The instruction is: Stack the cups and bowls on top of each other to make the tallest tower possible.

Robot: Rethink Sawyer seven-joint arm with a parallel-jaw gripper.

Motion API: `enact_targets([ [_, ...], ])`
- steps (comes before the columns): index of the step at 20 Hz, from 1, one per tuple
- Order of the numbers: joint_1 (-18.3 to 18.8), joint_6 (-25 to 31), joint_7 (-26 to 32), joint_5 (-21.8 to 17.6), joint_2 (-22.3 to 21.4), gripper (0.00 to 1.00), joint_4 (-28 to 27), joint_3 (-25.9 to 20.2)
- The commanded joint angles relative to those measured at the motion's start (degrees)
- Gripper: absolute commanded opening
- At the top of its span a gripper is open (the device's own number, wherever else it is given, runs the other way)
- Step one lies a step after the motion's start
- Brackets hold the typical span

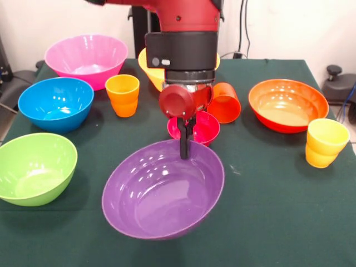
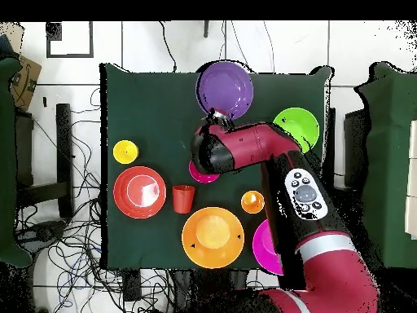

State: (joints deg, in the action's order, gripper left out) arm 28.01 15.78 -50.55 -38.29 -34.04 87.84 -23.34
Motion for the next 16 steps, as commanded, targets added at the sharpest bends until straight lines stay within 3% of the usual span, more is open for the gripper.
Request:
enact_targets([
  [1,-2.9,-5.7,-12.7,-2.3,-3.6,0.0,5.1,5.6],
  [7,-6.0,-9.0,-13.5,-2.7,-6.4,0.0,7.3,12.4],
  [12,-13.1,-10.8,-17.0,-3.0,-7.5,0.0,6.7,22.8],
  [16,-17.3,-10.9,-18.6,-2.3,-6.6,0.0,6.4,28.0],
])
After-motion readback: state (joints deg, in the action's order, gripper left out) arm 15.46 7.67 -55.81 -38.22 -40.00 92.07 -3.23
